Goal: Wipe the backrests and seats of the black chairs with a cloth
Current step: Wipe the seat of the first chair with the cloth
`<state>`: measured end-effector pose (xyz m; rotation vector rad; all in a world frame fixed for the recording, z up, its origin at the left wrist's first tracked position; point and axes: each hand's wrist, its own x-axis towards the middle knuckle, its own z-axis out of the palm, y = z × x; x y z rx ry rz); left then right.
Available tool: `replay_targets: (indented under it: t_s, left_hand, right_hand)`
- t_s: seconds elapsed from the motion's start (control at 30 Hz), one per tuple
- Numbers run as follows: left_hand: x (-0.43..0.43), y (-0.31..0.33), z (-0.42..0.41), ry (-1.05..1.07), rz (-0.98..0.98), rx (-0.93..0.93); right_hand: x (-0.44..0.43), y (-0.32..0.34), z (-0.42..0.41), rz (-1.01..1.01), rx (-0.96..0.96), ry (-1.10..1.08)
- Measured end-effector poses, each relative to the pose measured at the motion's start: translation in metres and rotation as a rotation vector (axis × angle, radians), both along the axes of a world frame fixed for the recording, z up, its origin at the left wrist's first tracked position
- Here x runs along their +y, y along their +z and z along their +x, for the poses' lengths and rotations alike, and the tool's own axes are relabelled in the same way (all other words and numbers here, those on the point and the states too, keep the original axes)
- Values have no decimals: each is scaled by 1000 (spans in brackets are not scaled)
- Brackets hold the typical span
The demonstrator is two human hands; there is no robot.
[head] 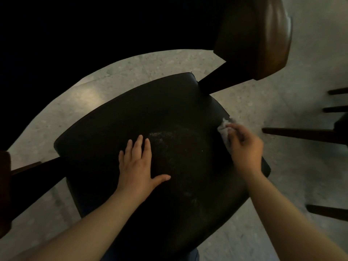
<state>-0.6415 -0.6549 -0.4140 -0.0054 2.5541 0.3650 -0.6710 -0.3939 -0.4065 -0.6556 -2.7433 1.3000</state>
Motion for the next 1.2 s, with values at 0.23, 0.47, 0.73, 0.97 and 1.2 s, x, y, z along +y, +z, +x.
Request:
replay_targets:
  t_s: [0.23,0.47,0.73,0.97,1.2]
  left_hand:
    - [5,-6,0,0,-80,-26]
    - [8,-5,-3,-23,-118,-27]
    - [8,-8,-2,-42,-137,-24]
    - [9,-12,-4,-46,-162,-48]
    - [11,-10,-4,-46,-178,-44]
  right_hand:
    - [-3,-20,6,57,-37,-103]
    - [-22,-7,38,-3,-55,123]
    - [3,-1,13,29,16,-127]
    - [1,-20,-7,27,-60,-217]
    - [-13,-21,35,157,-37,64]
